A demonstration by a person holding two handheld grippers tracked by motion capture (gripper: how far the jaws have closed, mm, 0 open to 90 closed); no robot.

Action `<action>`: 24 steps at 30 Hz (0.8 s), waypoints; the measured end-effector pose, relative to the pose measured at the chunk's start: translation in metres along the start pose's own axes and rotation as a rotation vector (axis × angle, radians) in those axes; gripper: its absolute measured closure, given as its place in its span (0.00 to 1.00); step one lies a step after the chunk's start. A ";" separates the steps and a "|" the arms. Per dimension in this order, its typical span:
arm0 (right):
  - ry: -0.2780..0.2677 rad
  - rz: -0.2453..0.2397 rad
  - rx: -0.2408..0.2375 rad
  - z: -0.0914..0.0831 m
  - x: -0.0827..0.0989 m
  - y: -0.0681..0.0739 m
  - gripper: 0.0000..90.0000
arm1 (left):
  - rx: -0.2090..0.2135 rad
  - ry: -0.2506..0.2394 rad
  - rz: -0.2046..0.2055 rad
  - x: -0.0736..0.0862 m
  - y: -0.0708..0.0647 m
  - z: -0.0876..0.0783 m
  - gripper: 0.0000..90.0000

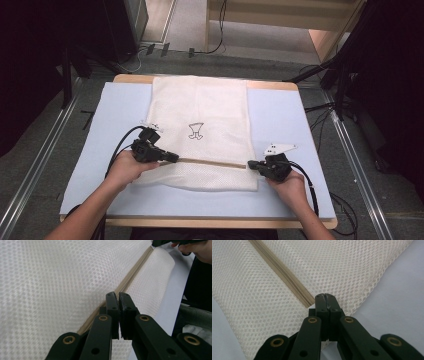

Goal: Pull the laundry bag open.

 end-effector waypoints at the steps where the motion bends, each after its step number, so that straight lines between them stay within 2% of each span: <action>1: 0.003 0.001 0.000 0.000 0.000 0.000 1.00 | -0.001 -0.005 -0.004 0.002 0.001 -0.002 0.99; 3: 0.001 -0.001 -0.002 0.000 0.000 0.000 1.00 | -0.012 -0.014 -0.003 0.004 0.001 -0.005 0.99; 7: -0.003 -0.012 -0.004 0.000 0.000 0.000 1.00 | -0.009 -0.029 -0.003 0.005 0.002 -0.013 0.99; 14: -0.012 -0.022 -0.004 0.000 0.000 0.000 1.00 | -0.026 -0.023 0.000 0.008 0.005 -0.016 0.99; 19: -0.005 -0.018 -0.009 0.000 0.000 0.000 1.00 | -0.032 -0.033 -0.024 0.014 0.009 -0.025 0.99; 24: -0.002 -0.015 -0.017 0.000 0.000 -0.001 1.00 | -0.046 -0.053 -0.027 0.018 0.014 -0.037 0.99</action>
Point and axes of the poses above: each handheld gripper's, and its own axes: z roughly forward along the jaws, x roughly out of its underside, y roughly to its left, the point moved 9 cm from there along z, roughly forward along the jaws, and after that the axes turned 13 degrees about x, right-handed, at the moved point
